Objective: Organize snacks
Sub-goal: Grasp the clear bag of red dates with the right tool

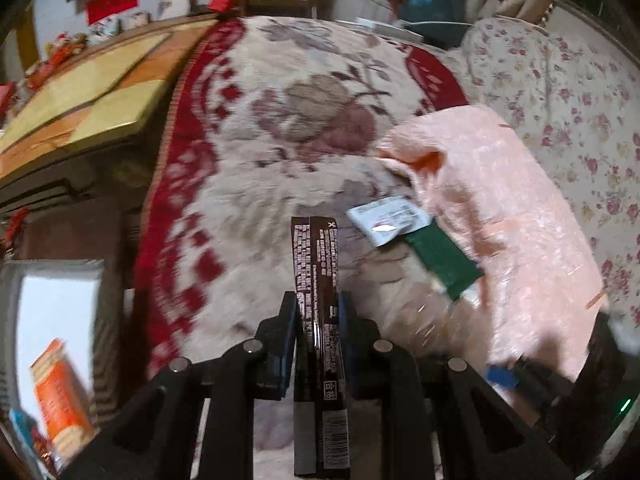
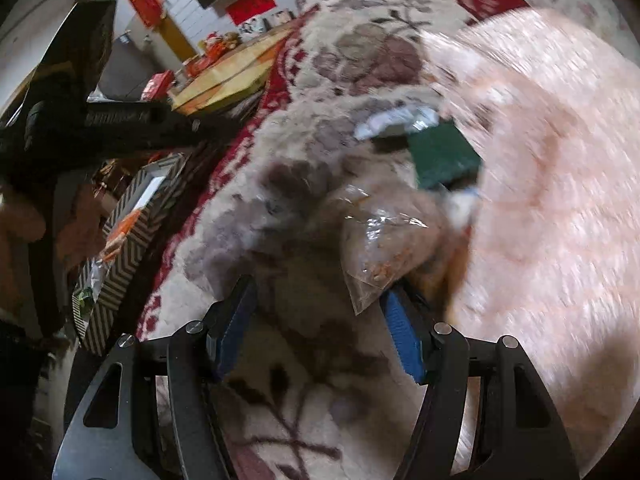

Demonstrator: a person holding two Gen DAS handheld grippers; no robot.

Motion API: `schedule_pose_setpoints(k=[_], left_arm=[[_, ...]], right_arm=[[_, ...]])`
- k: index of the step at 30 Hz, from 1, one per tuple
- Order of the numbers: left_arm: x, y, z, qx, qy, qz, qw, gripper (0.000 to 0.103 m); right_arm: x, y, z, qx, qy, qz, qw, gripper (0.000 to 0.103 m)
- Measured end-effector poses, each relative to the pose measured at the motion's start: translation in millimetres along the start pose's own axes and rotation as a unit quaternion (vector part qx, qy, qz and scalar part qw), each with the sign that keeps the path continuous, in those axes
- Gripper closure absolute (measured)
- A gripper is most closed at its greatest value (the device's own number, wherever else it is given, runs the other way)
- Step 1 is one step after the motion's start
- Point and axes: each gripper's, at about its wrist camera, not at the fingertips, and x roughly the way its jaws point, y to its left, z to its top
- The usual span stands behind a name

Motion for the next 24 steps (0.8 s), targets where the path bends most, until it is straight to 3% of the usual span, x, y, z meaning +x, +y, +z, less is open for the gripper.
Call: schedule_pose_setpoints(k=[9,11,12,13,15,21,24], left_arm=[[-10.8,34.3,-54.2,-0.049,0.004,0.029,0.9984,0.081],[-11.9,38.9,-62.4,-0.05,0.004,0.033,0.9982,0.081],[-12.6,41.5,-66.0,-0.052,0.004,0.038,0.9979,0.081],[-13.4,43.9,-68.6,-0.057,0.003,0.039,0.9976,0.081],[-14.6,47.6,-73.1,-0.066,0.002,0.033,0.9973,0.081],[-18.7,47.9,-82.4,-0.071,-0.001,0.031,0.997,0.081],[-18.6,46.6,-84.4,-0.066,0.0,0.031,0.9973,0.081]], right_arm=[[20.6,37.7,43.1,-0.029,-0.004,0.01,1.0,0.039],[8.7,48.5,49.0,-0.037,-0.025,0.023,0.999,0.039],[2.6,52.0,49.4,-0.04,-0.037,0.026,0.998,0.036],[-1.1,54.8,51.4,-0.043,-0.046,0.026,0.998,0.024],[-2.0,58.1,55.0,-0.051,-0.052,0.02,0.997,0.021],[51.6,46.0,66.7,-0.05,0.006,-0.027,0.998,0.021],[75.6,32.1,71.1,-0.017,0.028,-0.025,0.999,0.021]])
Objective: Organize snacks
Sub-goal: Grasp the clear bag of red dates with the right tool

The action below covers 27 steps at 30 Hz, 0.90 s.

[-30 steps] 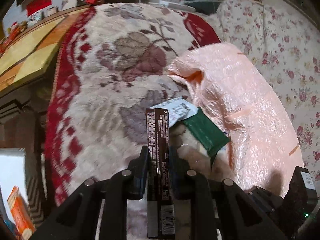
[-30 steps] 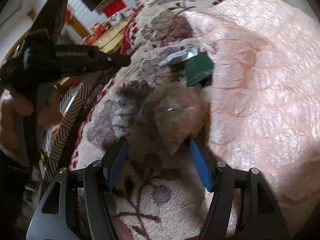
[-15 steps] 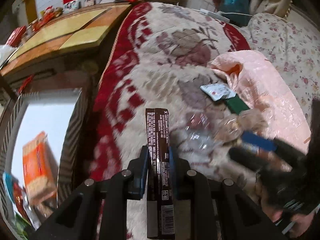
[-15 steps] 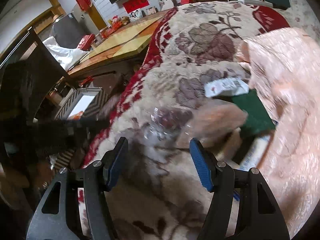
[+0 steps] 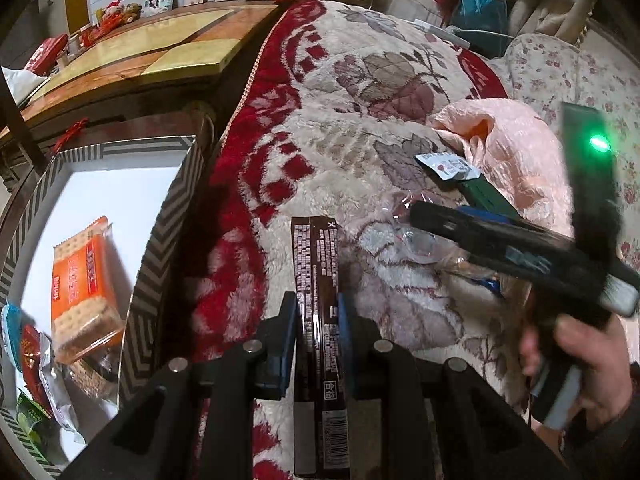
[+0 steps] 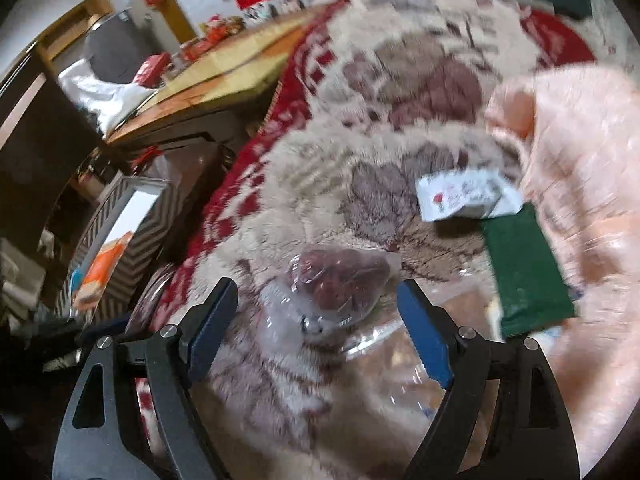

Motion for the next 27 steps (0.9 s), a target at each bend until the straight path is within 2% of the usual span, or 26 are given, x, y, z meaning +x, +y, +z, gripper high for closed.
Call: schedule_pose_setpoints(k=[5,7,10,17,27], left_arm=[[4.8,0.6,-2.8,-0.001,0.005,-0.001,1.0,0.081],[6.1,0.4,-4.8,0.0,0.006,0.0,1.0,0.081],[6.9,0.3,-7.2,-0.002,0.006,-0.001,1.0,0.081],[-5.2,0.9,-12.4,-0.007,-0.001,0.002,1.0,0.081],[-28.7,8.0,-20.1,-0.013,-0.018,0.022,0.9995,0.081]], right_arm=[[28.1,-1.9,6.0,-0.005,0.016,-0.011,1.0,0.022],[30.6,-2.4,7.1,-0.008,0.02,-0.015,1.0,0.047],[26.7,-3.2,5.1,-0.022,0.021,-0.013,0.999,0.057],[1.5,3.1,-10.5,-0.035,0.012,-0.001,0.999,0.06],[-29.7,35.1,-37.1,-0.056,-0.002,0.013,0.998,0.06]])
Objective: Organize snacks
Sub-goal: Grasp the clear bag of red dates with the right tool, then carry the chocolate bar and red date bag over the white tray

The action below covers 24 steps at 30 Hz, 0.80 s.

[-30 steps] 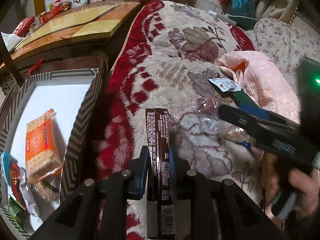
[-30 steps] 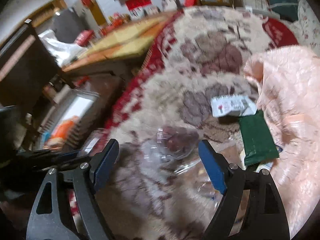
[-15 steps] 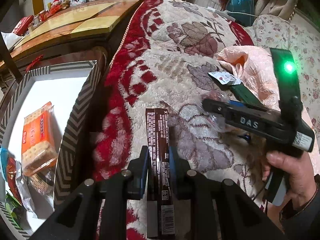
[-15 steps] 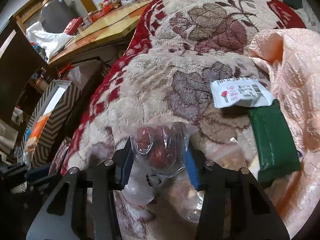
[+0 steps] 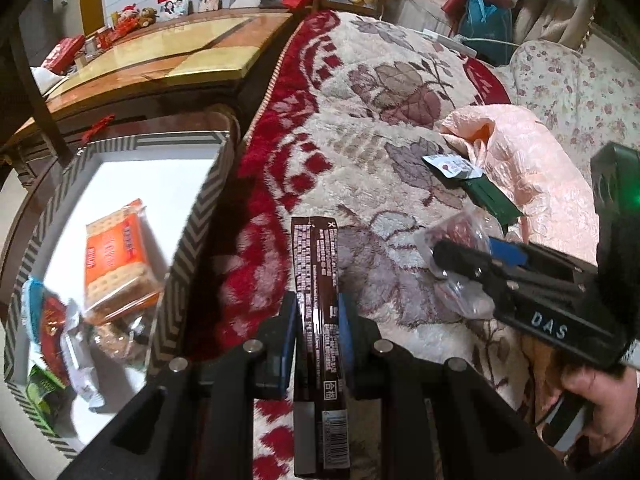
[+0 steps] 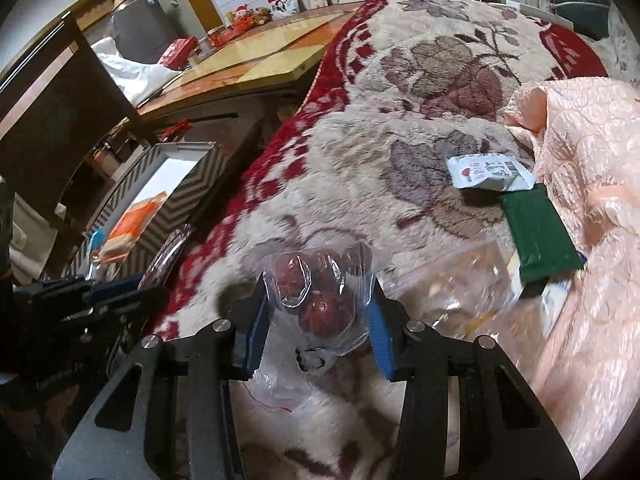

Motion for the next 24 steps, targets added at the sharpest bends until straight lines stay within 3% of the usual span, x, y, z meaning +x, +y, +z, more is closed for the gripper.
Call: schedule_pose_setpoints(k=[24], left_arm=[[-60.8,57.2,-5.8,-0.037,-0.054,0.05,0.9966,0.081]], right_arm=[[-17.2,94.2,3.1,-0.071,-0.007,0.036,0.997,0.06]])
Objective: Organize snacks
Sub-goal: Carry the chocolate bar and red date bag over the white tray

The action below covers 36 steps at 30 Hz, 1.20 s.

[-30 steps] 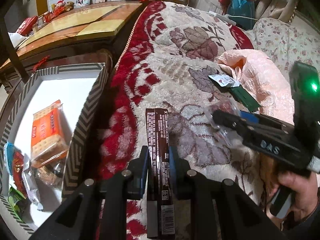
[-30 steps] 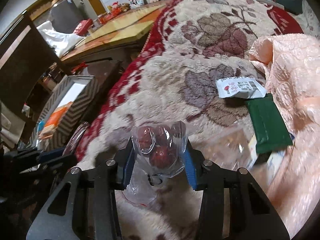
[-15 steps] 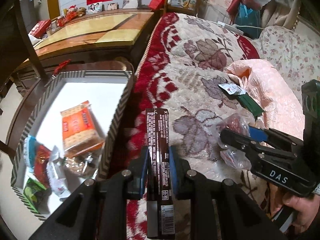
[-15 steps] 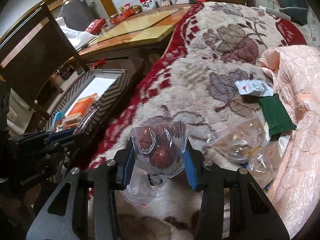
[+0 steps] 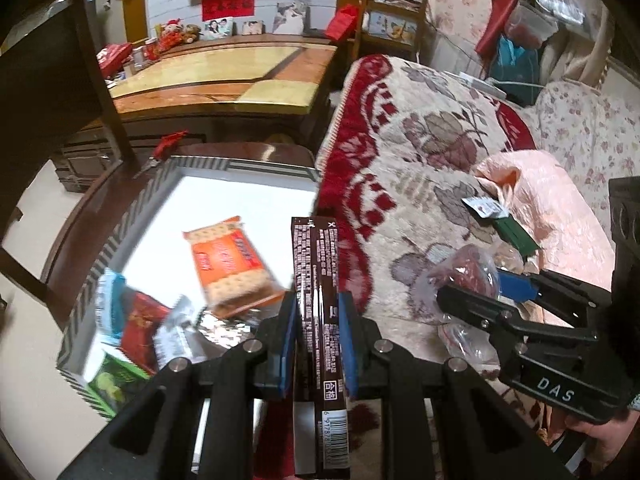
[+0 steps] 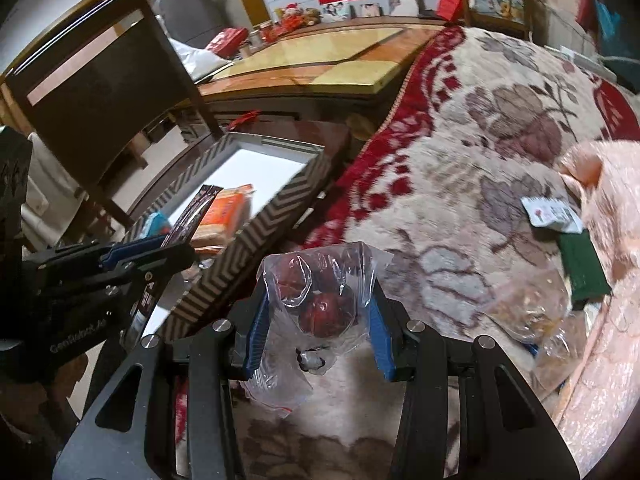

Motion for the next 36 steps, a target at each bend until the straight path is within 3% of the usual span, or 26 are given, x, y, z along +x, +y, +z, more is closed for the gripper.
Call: schedule_pose_setpoints(k=[13,36], left_arm=[[-13.8,39.7,0.4,-0.032,-0.014,0.022,0.9991,0.081],[-7.7,91.1,-9.7,-0.077,-0.006,0.051,0.9957,0.081]], right_arm=[[7.3,42.9,8.5,-0.042,0.01,0.015,0.999,0.06],[31.1,86.5,18.6,-0.087,0.035,0.035,0.995,0.06]])
